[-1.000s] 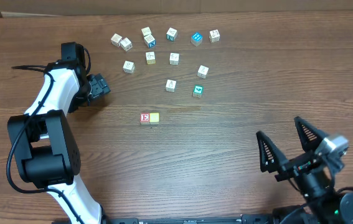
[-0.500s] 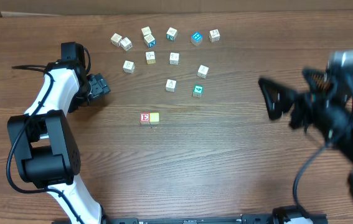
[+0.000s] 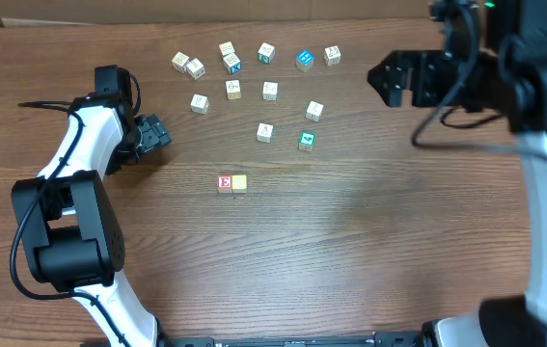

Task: Form a horizontal line
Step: 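Open the right gripper and reach it toward the green 4 block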

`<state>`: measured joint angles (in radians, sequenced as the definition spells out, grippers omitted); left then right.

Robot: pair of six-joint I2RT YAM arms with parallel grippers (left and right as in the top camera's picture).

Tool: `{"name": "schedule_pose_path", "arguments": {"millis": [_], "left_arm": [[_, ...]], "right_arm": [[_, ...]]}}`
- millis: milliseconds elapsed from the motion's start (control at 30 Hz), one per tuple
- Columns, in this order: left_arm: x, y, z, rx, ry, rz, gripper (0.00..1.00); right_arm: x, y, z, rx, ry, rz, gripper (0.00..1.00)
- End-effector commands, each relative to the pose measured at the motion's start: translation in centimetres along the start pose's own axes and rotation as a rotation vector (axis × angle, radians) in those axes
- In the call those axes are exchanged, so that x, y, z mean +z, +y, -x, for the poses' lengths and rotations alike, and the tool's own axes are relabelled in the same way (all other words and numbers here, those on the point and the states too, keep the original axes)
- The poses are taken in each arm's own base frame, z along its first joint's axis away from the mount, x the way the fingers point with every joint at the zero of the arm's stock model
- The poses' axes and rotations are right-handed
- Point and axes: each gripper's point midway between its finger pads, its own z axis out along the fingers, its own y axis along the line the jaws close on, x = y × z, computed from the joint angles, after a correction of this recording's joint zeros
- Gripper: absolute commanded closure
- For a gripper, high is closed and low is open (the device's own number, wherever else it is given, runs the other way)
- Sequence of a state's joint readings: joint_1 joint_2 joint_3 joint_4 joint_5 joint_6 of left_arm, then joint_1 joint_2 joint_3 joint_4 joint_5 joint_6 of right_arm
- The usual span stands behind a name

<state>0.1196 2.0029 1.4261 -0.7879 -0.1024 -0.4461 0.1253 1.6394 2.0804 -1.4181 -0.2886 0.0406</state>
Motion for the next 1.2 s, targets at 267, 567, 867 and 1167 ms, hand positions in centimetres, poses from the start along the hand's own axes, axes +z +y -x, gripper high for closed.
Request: {"name": "schedule_pose_path", "arguments": {"millis": [267, 567, 867, 1167], "left_arm": [[-0.4, 0.0, 0.1, 0.001, -0.012, 0.006, 0.00], [-0.4, 0.0, 0.1, 0.001, -0.012, 0.006, 0.00], [-0.3, 0.0, 0.1, 0.001, -0.012, 0.007, 0.00], [-0.4, 0.0, 0.1, 0.001, -0.012, 0.006, 0.00]], "right_arm": [[6.0, -1.0, -2.2, 0.078, 0.210, 0.036, 0.37], [8.5, -0.7, -3.6, 0.156, 0.263, -0.023, 0.93], [13.9, 0.1, -5.4, 0.173, 0.239, -0.163, 0.83], [19.3, 1.2, -7.2, 0.154, 0.168, -0.199, 0.33]]}}
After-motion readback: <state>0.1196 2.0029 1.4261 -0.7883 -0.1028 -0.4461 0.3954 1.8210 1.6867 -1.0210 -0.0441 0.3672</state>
